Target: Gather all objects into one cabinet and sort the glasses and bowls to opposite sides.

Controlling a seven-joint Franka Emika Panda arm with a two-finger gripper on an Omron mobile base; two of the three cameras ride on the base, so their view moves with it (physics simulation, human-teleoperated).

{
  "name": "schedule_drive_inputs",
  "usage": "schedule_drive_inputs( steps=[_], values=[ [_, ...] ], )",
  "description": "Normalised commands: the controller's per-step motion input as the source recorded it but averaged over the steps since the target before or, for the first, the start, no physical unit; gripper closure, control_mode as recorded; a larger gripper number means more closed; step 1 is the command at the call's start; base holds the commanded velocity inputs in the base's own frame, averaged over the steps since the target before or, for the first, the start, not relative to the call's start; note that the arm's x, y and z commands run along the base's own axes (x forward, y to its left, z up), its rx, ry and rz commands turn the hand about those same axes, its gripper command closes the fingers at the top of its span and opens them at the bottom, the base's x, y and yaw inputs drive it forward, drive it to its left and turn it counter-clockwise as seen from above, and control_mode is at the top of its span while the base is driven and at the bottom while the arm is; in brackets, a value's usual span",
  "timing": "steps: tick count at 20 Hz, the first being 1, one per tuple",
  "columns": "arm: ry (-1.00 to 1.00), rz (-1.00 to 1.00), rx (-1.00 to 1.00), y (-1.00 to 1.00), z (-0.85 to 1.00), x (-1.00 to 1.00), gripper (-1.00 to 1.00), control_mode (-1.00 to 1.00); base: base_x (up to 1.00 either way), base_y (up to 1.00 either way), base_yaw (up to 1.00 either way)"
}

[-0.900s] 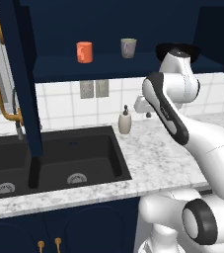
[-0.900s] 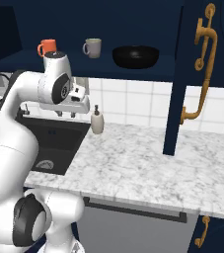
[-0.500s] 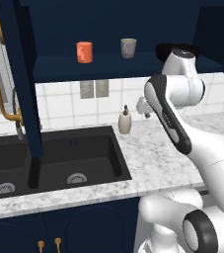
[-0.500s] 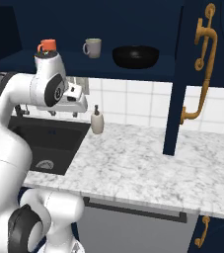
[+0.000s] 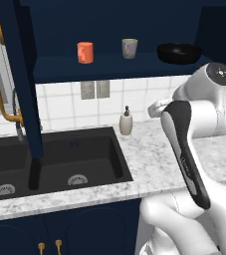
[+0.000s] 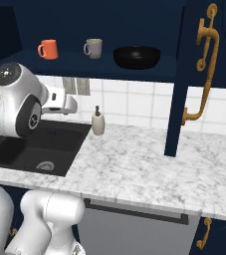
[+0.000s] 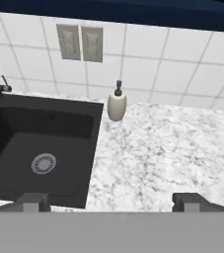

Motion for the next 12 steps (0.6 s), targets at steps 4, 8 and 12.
schedule_drive_inputs(
  steps=[4, 8, 12],
  values=[
    [-0.04, 0.0, 0.0, -0.02, 0.03, -0.19, -1.0, -1.0, 0.0, 0.0, 0.0],
    [-0.15, 0.0, 0.06, -0.14, 0.44, -0.24, -1.0, -1.0, 0.0, 0.0, 0.0],
    [-0.16, -0.01, 0.03, -0.08, 0.17, -0.39, -1.0, -1.0, 0.0, 0.0, 0.0]
  ],
)
